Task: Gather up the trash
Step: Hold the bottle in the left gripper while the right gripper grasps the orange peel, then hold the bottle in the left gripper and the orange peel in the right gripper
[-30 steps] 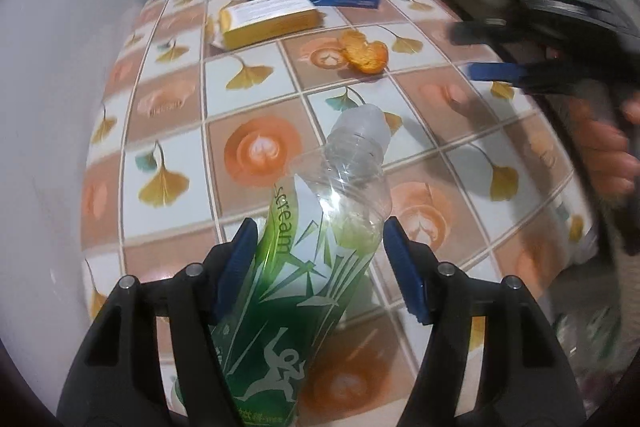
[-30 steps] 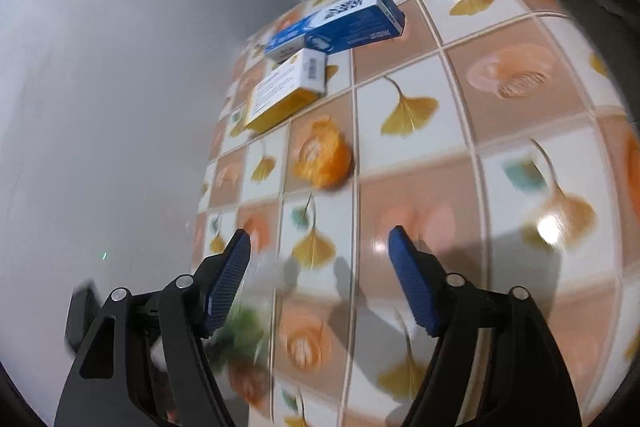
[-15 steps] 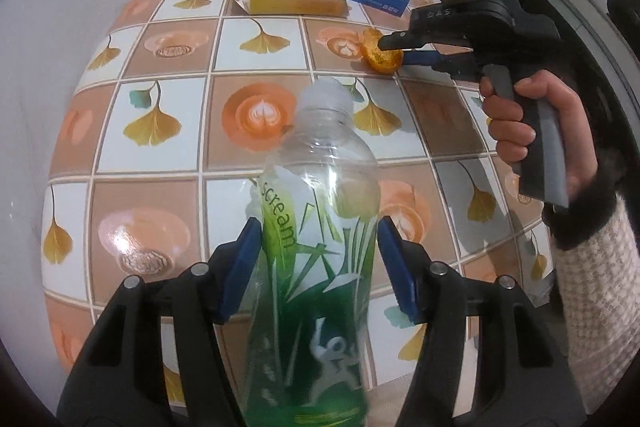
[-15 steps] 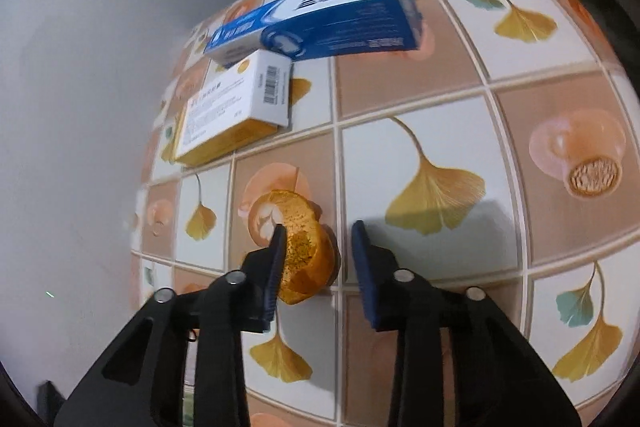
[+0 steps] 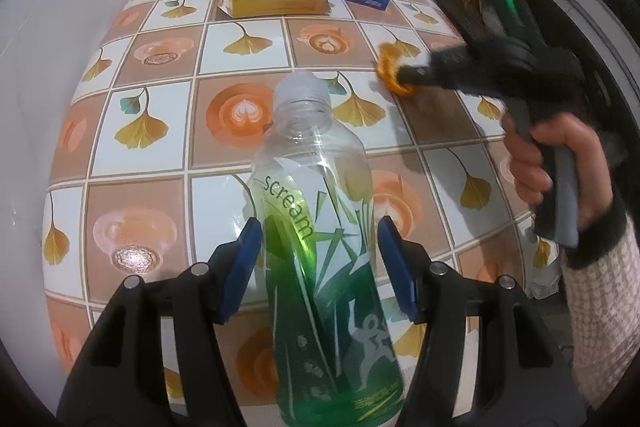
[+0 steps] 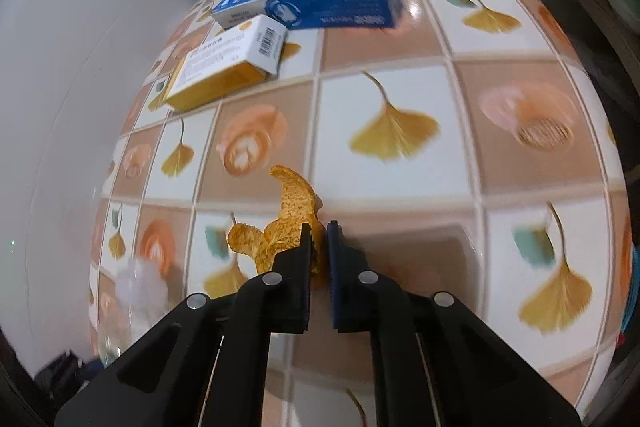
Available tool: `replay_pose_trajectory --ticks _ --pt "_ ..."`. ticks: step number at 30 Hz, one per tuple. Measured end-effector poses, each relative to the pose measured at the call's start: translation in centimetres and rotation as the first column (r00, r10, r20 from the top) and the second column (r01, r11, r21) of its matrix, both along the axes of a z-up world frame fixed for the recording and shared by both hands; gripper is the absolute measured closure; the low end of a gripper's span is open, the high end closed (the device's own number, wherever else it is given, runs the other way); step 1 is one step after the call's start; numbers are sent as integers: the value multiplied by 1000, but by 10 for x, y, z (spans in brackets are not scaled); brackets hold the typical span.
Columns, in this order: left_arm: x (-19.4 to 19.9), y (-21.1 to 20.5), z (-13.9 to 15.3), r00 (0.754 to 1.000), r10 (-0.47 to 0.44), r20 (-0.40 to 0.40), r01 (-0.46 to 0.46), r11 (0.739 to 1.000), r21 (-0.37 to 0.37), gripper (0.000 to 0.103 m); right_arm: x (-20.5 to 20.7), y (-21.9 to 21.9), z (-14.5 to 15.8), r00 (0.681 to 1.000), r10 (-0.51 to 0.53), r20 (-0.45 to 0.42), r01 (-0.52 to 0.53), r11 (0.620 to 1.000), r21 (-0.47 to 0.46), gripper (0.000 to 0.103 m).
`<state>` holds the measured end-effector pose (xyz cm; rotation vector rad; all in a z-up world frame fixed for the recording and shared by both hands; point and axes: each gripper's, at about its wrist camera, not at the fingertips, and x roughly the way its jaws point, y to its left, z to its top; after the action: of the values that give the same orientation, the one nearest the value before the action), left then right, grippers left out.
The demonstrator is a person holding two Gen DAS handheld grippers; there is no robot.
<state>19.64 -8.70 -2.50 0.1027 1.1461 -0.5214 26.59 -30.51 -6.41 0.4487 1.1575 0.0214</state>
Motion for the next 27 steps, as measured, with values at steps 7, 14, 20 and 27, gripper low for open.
replay_pose_trajectory --ticks 7,14,20,27 --pt "-2 -1 -3 1000 -9 5 9 1000 5 45 -64 -21 0 999 -49 9 48 998 48 96" --pt "-3 -8 -5 1000 -25 16 24 999 37 43 -108 -24 -1 997 -80 23 78 994 73 96" --pt "-8 -17 -4 998 -34 50 30 996 83 44 -114 -19 0 996 -74 40 72 995 65 96" --pt "-12 -18 -1 997 -32 63 27 997 79 44 -115 -18 5 996 -69 51 66 996 67 96"
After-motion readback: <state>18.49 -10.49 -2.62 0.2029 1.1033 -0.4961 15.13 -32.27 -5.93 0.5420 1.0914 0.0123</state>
